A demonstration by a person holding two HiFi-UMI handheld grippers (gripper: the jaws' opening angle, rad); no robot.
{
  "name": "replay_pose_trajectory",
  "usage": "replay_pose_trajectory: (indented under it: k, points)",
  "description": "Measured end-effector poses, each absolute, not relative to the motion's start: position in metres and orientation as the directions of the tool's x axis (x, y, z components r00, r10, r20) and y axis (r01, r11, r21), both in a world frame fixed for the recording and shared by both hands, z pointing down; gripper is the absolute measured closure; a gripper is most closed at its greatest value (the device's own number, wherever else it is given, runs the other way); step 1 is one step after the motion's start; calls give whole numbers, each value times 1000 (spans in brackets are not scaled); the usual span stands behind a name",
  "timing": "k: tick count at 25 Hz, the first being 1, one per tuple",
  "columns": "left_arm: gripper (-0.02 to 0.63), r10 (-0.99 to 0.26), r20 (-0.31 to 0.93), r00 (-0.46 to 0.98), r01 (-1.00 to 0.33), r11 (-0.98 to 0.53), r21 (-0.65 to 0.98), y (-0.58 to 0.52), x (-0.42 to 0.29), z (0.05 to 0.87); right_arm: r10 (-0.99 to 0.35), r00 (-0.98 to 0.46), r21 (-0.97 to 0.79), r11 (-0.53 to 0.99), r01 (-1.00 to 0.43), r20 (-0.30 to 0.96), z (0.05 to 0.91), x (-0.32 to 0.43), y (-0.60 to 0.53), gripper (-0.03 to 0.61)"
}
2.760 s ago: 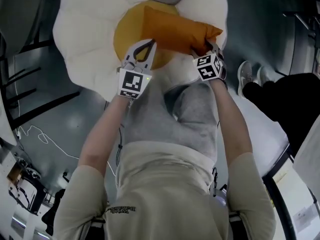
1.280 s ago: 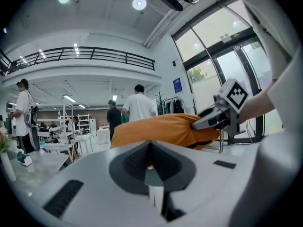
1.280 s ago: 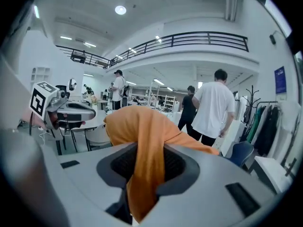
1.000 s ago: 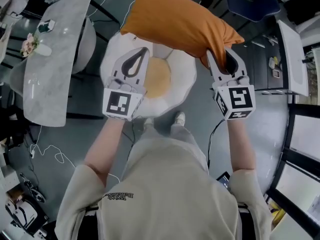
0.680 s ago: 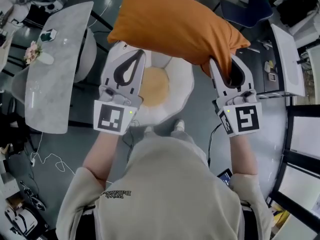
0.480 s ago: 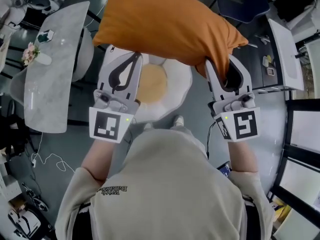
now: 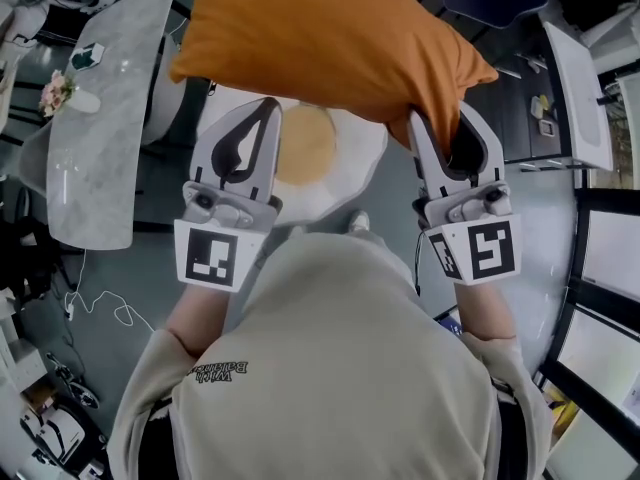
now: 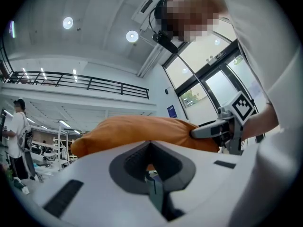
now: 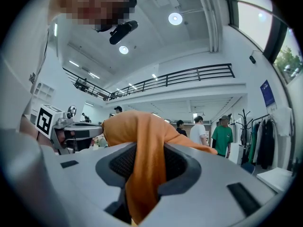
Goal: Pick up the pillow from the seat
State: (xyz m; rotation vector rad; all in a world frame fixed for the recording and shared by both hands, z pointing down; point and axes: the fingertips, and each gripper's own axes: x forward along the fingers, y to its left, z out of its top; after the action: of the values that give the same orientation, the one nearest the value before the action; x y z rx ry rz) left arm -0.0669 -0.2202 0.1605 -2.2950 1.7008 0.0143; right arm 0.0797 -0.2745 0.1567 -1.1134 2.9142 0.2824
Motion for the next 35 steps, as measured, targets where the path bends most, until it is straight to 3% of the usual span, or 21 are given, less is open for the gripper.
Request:
replay_pose_trajectory:
  k: [35]
  points:
    - [603,-949,-138,283,-940,-245,-238,-213,-64,167,-664,-743,152,729,-668,-84,152,84,-259,422]
